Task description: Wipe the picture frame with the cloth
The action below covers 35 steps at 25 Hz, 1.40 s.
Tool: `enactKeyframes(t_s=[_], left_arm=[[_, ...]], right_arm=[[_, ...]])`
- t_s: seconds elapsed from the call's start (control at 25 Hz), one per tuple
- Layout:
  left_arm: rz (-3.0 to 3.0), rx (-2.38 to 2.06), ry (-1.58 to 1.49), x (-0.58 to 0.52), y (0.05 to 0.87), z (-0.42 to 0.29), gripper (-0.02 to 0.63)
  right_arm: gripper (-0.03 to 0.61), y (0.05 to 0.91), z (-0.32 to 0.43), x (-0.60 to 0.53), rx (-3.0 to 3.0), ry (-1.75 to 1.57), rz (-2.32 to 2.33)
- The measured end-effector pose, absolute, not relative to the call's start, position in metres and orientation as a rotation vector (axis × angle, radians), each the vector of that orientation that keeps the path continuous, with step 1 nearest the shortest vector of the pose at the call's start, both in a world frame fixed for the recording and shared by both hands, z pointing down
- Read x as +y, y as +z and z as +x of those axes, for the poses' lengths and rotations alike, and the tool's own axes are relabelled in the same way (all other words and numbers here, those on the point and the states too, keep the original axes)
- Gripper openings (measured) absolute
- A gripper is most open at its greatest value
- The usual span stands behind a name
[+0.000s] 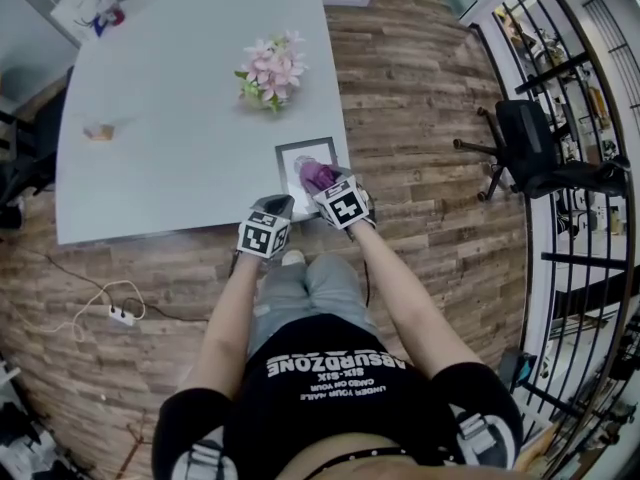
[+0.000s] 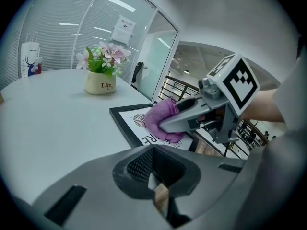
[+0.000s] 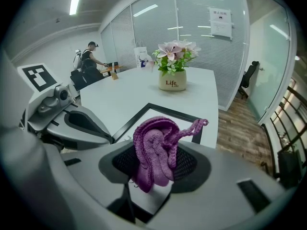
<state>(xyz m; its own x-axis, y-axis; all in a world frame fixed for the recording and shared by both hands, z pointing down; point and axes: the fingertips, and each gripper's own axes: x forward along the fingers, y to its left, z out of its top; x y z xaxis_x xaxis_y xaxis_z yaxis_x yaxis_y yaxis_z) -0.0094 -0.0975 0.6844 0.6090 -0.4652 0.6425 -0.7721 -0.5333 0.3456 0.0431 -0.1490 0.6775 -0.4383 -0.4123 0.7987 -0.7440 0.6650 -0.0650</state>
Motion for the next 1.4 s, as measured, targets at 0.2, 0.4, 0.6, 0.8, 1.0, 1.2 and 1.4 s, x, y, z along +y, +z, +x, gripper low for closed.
enactKeyframes(t_s=[0.2,0.4,0.6,0.8,1.0,1.2,1.4], left_arm=[[2.205,-0.994,0.641,-0.097,0.685,-0.010,0.014],[2.197,-1.025,0.642,-0.097,0.685,-0.010,0.014],[2.193,-1.062,0.650,-0.097,0.685,-0.010,0.014],[2.188,-1.086,0.661,-0.096,0.685,-0.009,0.014],[2.194,-1.108,0.669,-0.096,0.686,-0.009,0.014],[2.194,-1.114,0.672,-0.095,0.685,-0.009,0.014],[2.195,-1.115,0.663,-0.097,0.685,-0.010,0.014]], right_arm=[[0.186,0.677,0.047,-0.132,-2.085,0.544,0.881],[0.186,0.675,0.048,-0.113,-2.092,0.551,0.880],[0.186,0.674,0.051,-0.101,-2.107,0.553,0.907],[0.186,0.672,0.050,-0.094,-2.113,0.546,0.917],[0.186,0.671,0.049,-0.091,-2.113,0.529,0.907],[0.187,0.668,0.054,-0.090,-2.119,0.538,0.912],[0.186,0.671,0.059,-0.091,-2.115,0.530,0.919]])
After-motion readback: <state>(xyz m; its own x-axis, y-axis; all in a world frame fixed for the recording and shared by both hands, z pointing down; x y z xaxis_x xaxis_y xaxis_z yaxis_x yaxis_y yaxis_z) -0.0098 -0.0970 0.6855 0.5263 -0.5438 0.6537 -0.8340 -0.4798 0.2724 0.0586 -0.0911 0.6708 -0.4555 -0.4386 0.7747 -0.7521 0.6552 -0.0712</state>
